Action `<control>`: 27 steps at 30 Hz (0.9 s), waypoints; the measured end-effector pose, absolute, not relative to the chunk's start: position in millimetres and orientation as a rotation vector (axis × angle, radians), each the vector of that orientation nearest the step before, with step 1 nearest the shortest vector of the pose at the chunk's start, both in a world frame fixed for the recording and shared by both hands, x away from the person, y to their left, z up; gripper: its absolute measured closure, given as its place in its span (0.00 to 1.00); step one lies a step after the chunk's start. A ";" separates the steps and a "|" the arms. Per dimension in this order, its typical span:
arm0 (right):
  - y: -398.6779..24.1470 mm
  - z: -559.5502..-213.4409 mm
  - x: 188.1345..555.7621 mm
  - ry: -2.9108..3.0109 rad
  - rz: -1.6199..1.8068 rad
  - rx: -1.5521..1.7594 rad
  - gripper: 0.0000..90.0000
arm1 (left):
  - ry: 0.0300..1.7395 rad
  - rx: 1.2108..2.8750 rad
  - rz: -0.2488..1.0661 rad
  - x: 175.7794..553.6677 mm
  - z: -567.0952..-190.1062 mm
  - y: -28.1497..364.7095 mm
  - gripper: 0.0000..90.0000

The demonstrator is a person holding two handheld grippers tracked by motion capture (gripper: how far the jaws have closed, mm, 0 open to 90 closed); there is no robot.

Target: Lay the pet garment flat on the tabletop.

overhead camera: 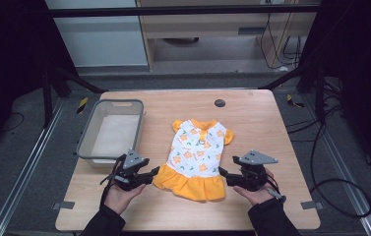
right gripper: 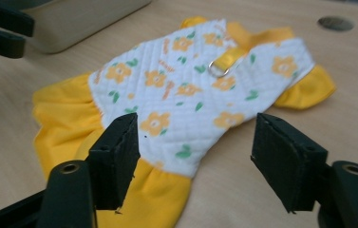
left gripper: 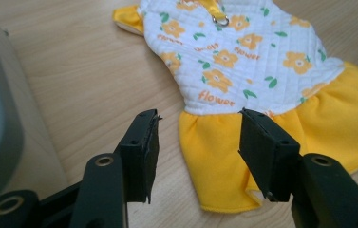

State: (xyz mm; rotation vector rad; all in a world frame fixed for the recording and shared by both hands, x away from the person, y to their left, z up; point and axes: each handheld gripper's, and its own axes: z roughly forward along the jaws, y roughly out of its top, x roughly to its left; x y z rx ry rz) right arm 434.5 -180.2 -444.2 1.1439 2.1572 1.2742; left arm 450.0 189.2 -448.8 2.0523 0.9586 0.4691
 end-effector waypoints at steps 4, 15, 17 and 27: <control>-178.6 -457.9 426.2 2.210 1.256 1.164 0.39 | 0.952 2.102 0.441 450.4 -458.4 180.1 0.56; -169.7 -489.0 421.6 2.344 1.174 1.180 0.54 | 0.999 2.234 0.378 455.8 -484.5 171.5 0.72; -166.8 -492.0 421.7 2.372 1.162 1.173 0.57 | 1.010 2.246 0.377 456.5 -487.0 170.7 0.77; -159.1 -495.8 420.4 2.435 1.049 1.151 0.85 | 1.024 2.256 0.324 455.5 -486.9 174.4 0.96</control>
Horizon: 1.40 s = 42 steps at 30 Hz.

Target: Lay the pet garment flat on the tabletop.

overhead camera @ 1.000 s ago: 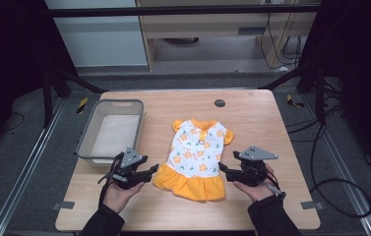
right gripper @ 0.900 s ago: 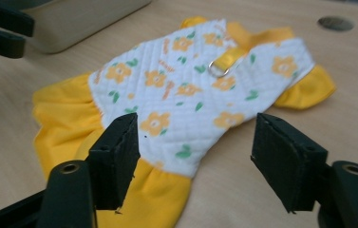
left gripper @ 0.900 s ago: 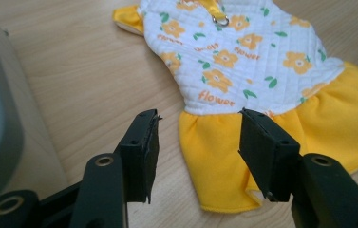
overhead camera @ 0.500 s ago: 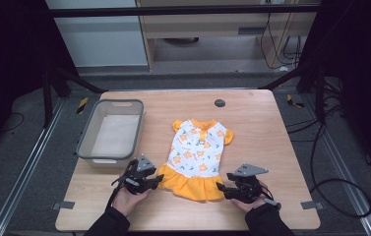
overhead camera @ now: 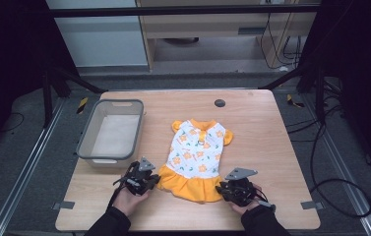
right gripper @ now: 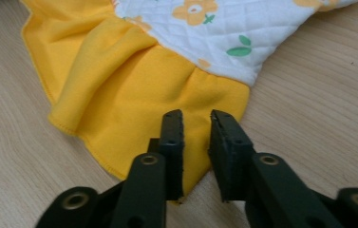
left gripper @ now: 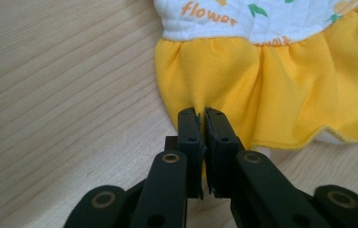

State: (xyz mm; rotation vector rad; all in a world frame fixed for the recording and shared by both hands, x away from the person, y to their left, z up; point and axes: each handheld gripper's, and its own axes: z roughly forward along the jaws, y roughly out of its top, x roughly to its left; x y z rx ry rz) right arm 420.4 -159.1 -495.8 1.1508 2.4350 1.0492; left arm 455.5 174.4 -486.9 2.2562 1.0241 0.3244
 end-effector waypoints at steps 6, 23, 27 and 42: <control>-161.2 -494.3 422.6 2.461 1.039 1.157 0.98 | 1.016 2.259 0.286 444.0 -486.4 177.1 0.96; -177.7 -490.1 424.0 2.438 1.000 1.171 0.98 | 0.945 2.290 0.251 414.6 -486.4 168.8 0.95; -179.5 -491.5 417.2 2.459 0.991 1.166 0.98 | 0.936 2.283 0.257 408.1 -487.3 167.8 0.94; -192.2 -474.6 421.6 2.328 1.149 1.142 0.98 | 0.883 2.154 0.355 423.8 -453.4 179.1 0.90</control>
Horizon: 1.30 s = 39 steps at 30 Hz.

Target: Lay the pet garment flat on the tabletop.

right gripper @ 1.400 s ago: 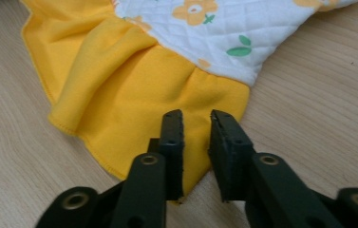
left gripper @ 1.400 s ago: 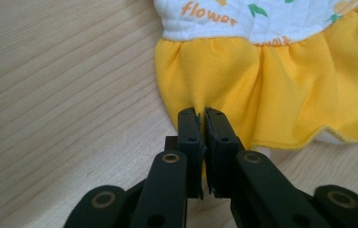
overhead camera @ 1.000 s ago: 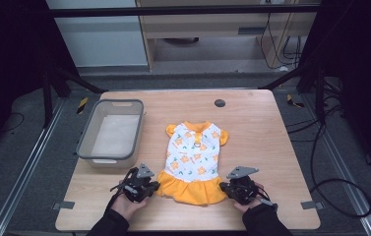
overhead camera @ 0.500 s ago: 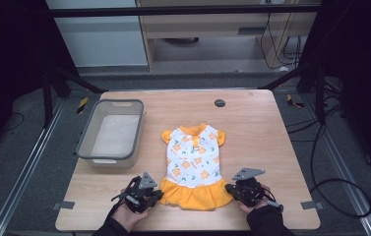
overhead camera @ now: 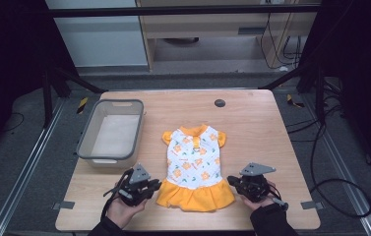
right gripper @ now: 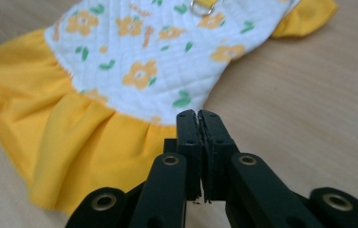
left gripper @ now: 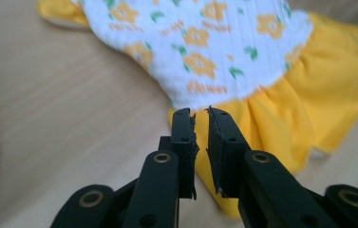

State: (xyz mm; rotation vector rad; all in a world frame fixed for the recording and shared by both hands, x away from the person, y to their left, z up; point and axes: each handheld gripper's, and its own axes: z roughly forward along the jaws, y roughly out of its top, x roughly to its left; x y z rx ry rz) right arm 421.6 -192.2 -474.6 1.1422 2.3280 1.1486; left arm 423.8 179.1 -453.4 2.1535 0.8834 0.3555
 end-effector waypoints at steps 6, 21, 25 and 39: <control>-186.3 -474.8 449.5 2.254 1.247 1.156 1.00 | 0.886 2.126 0.375 460.5 -455.4 158.2 0.91; -157.2 -500.9 486.6 2.331 1.159 1.170 1.00 | 0.894 2.217 0.308 492.3 -492.1 134.6 0.88; -158.3 -503.8 486.1 2.347 1.124 1.190 1.00 | 0.889 2.215 0.306 489.8 -493.2 134.7 0.88; -173.1 -487.0 478.1 2.223 1.213 1.170 0.76 | 0.883 2.122 0.353 471.9 -467.8 160.6 0.61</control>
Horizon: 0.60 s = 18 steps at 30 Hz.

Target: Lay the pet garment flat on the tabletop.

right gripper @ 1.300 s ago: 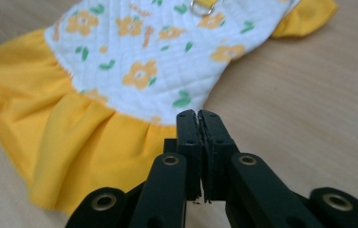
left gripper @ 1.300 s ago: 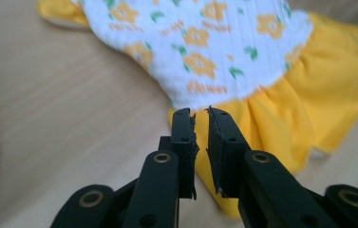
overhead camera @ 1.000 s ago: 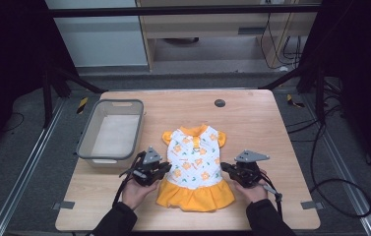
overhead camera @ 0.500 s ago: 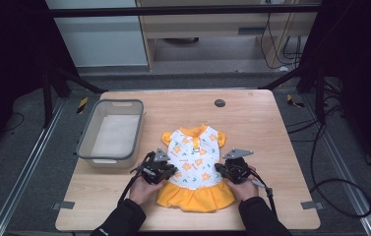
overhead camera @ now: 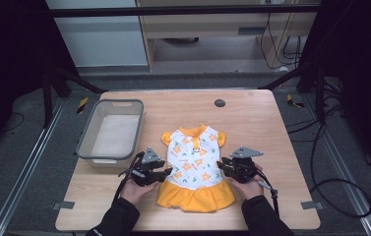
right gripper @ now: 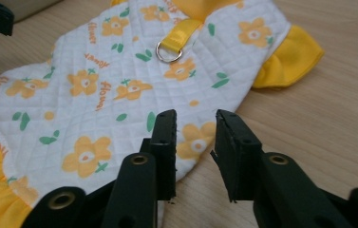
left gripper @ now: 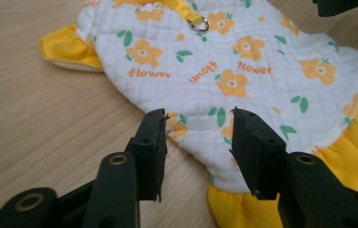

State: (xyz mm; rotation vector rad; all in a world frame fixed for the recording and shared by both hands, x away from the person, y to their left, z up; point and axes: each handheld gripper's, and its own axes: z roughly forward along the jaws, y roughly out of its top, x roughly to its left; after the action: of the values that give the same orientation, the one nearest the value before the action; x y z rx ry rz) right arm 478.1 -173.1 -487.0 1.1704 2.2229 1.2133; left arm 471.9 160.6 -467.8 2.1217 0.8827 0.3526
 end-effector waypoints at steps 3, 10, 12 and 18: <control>-179.5 -482.1 473.6 2.188 1.196 1.153 0.67 | 0.867 2.116 0.345 465.0 -463.1 168.6 0.53; -200.7 -476.6 464.8 2.109 1.232 1.196 0.46 | 0.872 2.098 0.367 449.7 -464.0 185.2 0.44; -207.7 -475.8 463.9 2.075 1.246 1.220 0.39 | 0.874 2.098 0.370 444.1 -465.0 190.4 0.41; -221.2 -477.4 462.9 2.047 1.247 1.289 0.25 | 0.877 2.093 0.375 430.1 -466.2 207.4 0.36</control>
State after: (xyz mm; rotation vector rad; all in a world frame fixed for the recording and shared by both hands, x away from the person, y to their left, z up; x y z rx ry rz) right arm 462.9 -221.2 -477.4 1.2890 2.0465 1.2474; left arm 430.1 207.4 -466.2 2.0929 0.8768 0.3752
